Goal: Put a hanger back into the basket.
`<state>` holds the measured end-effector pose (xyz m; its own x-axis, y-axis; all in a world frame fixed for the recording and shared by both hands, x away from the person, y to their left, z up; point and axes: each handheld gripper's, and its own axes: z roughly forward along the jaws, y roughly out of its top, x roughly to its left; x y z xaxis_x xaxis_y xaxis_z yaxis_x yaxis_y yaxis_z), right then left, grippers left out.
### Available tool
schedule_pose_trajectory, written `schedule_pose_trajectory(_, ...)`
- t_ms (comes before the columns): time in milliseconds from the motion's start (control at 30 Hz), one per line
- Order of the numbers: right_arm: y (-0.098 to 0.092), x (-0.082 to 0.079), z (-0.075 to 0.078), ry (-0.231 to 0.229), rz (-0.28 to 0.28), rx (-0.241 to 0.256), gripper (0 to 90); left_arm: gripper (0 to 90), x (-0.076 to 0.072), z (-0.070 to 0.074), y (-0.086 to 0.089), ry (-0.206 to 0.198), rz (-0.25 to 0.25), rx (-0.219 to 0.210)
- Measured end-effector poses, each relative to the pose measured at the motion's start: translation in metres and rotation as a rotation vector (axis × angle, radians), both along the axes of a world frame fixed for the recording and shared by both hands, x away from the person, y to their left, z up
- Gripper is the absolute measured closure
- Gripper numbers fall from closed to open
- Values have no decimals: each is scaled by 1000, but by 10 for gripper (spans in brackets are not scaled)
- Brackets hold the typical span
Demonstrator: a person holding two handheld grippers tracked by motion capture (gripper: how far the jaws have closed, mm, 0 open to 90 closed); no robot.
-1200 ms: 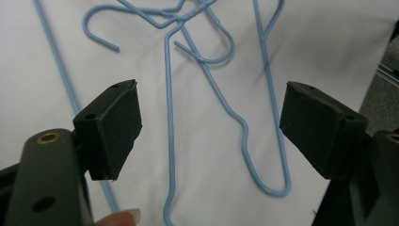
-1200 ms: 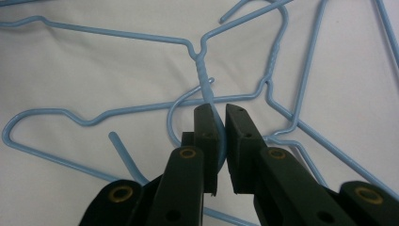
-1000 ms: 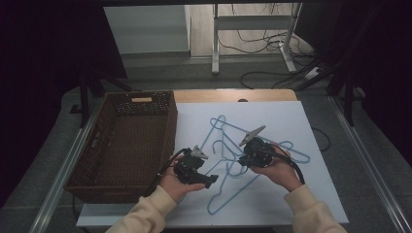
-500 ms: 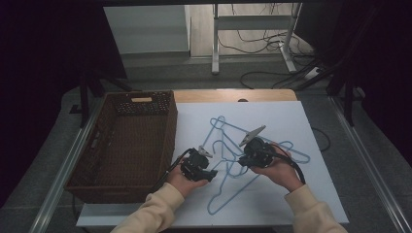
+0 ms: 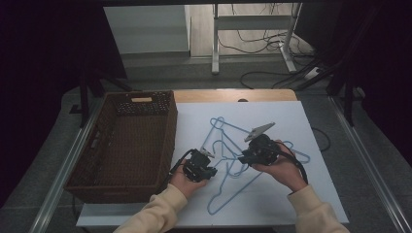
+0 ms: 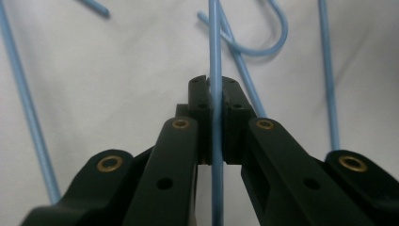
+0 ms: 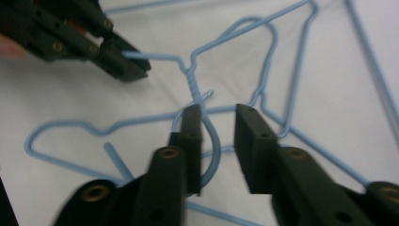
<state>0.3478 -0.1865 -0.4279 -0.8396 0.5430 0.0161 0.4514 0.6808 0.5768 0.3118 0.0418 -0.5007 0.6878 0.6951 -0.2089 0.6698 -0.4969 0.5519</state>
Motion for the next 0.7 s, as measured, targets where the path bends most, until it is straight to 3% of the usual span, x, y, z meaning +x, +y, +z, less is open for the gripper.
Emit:
schedule_pose_trajectory(67,-2,0,3,-8,-9,23,606,857,-1,4,3,-9,14,-23)
schedule_pose_trajectory(167,-14,0,15,-46,-64,121,509,858,-2,12,7,-27,32,-57)
schedule_pose_trajectory(200,-23,1,21,-82,-100,181,464,859,-3,14,8,-33,37,-66)
schedule_pose_trajectory(233,-23,1,21,-82,-100,181,464,859,-3,16,9,-41,42,-74)
schedule_pose_trajectory(333,-44,1,33,-125,-166,286,446,859,-4,26,14,-58,71,-117)
schedule_pose_trajectory(367,-44,1,33,-125,-166,286,446,860,-4,26,14,-58,71,-117)
schedule_pose_trajectory(400,-53,0,36,-132,-194,321,431,860,-4,29,16,-60,69,-120)
schedule_pose_trajectory(567,-65,-2,33,-133,-214,327,423,860,-7,47,22,-83,85,-161)
schedule_pose_trajectory(700,-72,-7,24,-128,-211,299,421,862,-6,61,29,-100,90,-194)
